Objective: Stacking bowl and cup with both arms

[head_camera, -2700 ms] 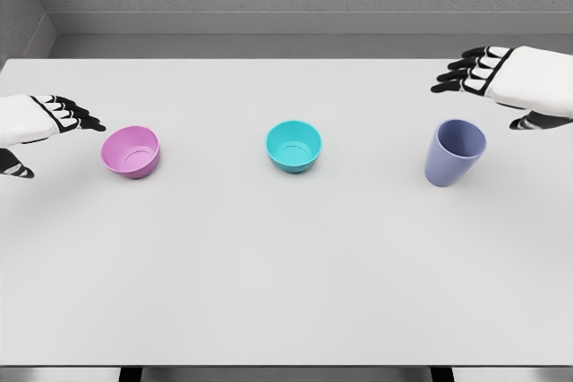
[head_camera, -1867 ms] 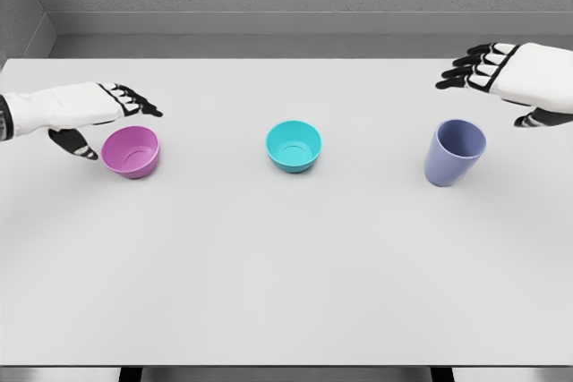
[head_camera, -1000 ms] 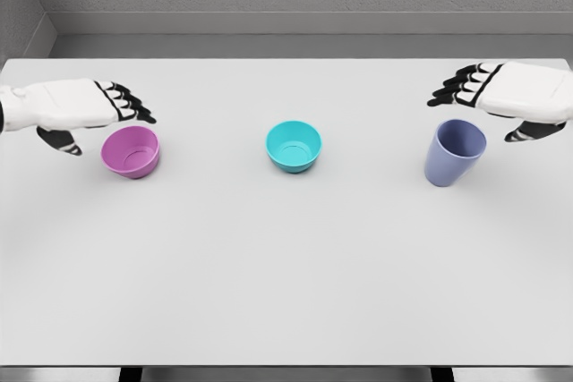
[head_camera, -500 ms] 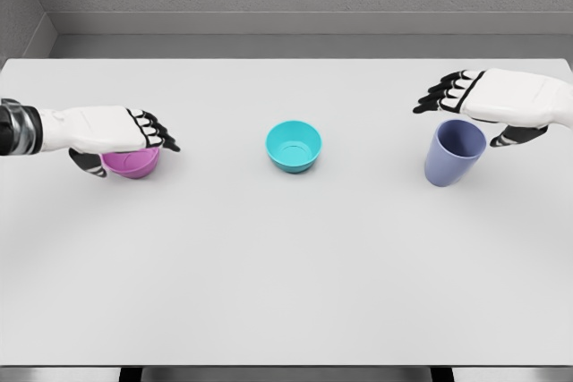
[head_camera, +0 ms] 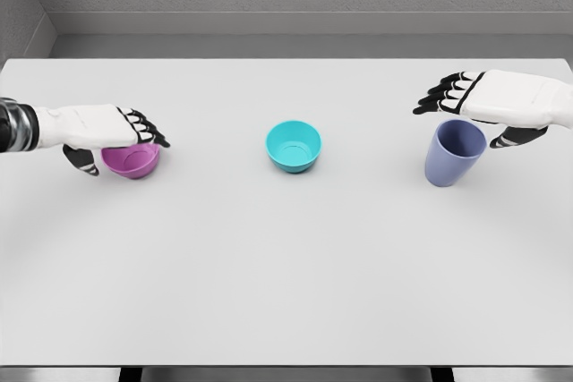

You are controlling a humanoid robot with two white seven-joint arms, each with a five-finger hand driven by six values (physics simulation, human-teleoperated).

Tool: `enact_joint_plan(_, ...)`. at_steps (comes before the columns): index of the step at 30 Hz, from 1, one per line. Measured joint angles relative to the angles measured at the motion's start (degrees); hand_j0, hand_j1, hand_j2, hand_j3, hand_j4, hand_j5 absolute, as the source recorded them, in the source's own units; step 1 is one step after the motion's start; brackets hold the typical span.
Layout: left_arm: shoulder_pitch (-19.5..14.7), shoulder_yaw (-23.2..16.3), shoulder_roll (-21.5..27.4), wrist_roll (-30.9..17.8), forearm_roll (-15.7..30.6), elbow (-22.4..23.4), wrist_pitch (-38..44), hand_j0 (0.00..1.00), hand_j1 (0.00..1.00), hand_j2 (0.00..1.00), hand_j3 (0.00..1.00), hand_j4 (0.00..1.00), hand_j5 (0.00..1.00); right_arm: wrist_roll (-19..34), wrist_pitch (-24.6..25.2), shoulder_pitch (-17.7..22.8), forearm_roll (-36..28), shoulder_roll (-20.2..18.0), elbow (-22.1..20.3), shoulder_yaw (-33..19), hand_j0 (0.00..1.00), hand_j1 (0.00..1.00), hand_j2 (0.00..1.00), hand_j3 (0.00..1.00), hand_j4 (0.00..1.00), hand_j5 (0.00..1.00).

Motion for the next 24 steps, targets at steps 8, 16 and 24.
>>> enact_joint_plan(8, -0.4, 0.1, -0.9, 0.0, 0.0, 1.9, 0.0, 1.00, 1.00, 1.00, 1.00, 1.00, 1.00, 0.0, 0.0, 0.0, 0.0, 0.0, 0.1, 0.0, 1.00, 1.00, 1.00, 1.00, 1.00, 1.00)
enact_joint_plan(16, -0.8, 0.1, -2.1, 0.0, 0.0, 3.5, 0.0, 1.00, 1.00, 1.00, 1.00, 1.00, 1.00, 0.0, 0.0, -0.1, 0.0, 0.3, 2.1, -0.1, 1.00, 1.00, 1.00, 1.00, 1.00, 1.00)
enact_joint_plan(24, -0.8, 0.1, -3.1, 0.0, -0.6, 4.3, 0.0, 1.00, 1.00, 1.00, 1.00, 1.00, 1.00, 0.0, 0.0, 0.0, 0.0, 0.4, 3.0, 0.0, 1.00, 1.00, 1.00, 1.00, 1.00, 1.00)
